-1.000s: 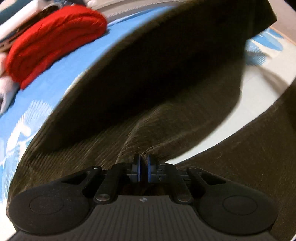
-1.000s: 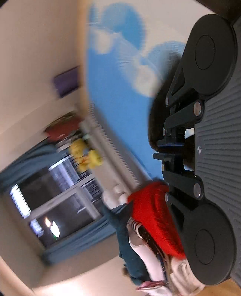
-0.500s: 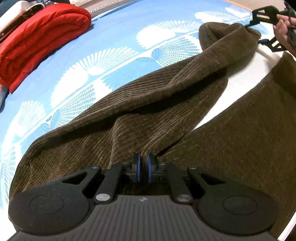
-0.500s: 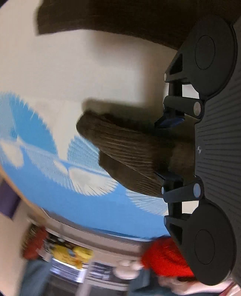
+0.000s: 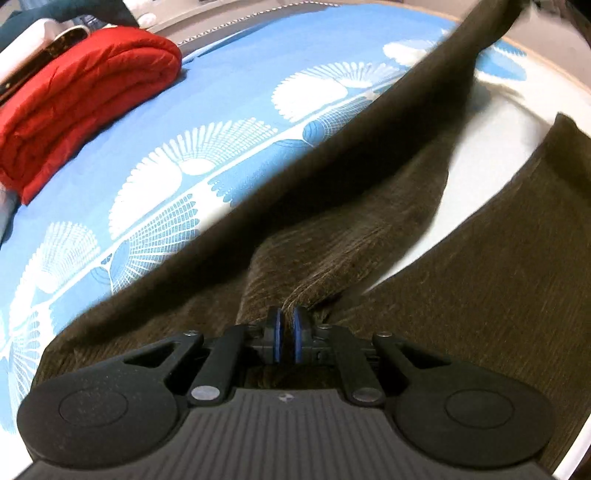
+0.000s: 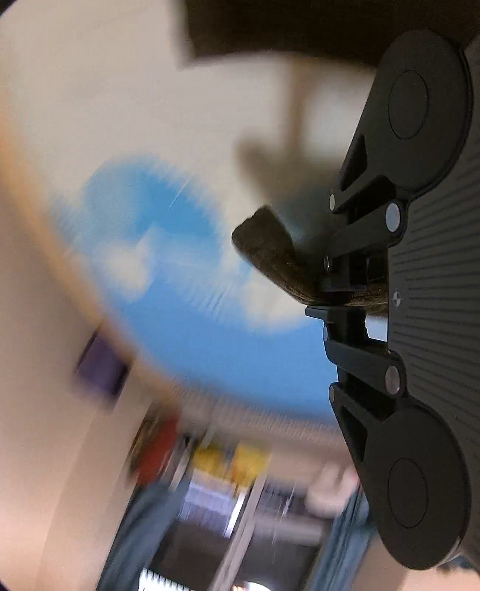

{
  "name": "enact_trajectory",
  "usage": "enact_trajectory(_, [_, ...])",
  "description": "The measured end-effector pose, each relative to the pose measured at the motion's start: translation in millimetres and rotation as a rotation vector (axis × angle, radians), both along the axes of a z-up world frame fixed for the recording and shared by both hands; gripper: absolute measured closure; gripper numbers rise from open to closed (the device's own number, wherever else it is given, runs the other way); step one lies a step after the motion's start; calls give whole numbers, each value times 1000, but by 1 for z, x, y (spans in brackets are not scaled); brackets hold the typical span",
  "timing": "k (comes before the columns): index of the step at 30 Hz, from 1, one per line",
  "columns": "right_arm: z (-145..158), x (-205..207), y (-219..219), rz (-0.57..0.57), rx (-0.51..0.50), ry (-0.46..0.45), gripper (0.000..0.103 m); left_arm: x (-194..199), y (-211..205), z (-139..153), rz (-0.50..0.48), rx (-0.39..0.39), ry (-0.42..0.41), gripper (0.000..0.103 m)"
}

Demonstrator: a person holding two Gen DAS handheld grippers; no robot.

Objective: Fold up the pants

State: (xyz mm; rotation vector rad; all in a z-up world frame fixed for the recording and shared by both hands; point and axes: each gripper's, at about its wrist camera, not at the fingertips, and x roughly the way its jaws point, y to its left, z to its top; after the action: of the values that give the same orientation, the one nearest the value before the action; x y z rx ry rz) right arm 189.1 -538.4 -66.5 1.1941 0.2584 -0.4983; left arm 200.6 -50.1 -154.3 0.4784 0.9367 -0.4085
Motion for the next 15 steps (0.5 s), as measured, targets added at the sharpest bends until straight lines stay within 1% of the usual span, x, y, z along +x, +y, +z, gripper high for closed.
enact_trajectory(1, [27, 1, 9, 14, -99, -79, 96, 1, 0, 0, 3, -10, 6, 96])
enact_trajectory(2, [46, 5, 18, 32, -188, -143, 90, 0, -1, -1, 1, -3, 4, 96])
enact_trajectory(3, [59, 13, 25, 63, -269, -200, 88, -1, -2, -2, -6, 16, -2, 96])
enact_trajectory(4, [62, 21, 28, 79, -311, -213, 72, -2, -3, -3, -14, 27, -3, 96])
enact_trajectory(5, [60, 27, 31, 95, -337, -200, 52, -3, -3, -4, -19, 28, 2, 96])
enact_trajectory(6, [51, 35, 32, 131, -350, -157, 47, -3, -2, -5, -22, 26, 9, 96])
enact_trajectory(7, [40, 43, 32, 171, -350, -85, 50, -3, -1, -6, -30, 26, 17, 95])
enact_trajectory(8, [25, 50, 31, 192, -345, 41, 50, -3, 0, -6, -37, 24, 22, 95])
enact_trajectory(10, [-1, 51, 26, 165, -315, 220, 50, -2, 2, -6, -43, 14, 34, 94])
enact_trajectory(11, [-15, 48, 19, 147, -284, 301, 50, -1, 2, -5, -47, 10, 40, 94])
enact_trajectory(13, [-31, 40, 4, 127, -230, 395, 50, -4, 1, -5, -74, 6, 45, 93])
enact_trajectory(15, [-44, 36, -11, 129, -199, 530, 50, -8, -3, -6, -102, 22, 35, 91])
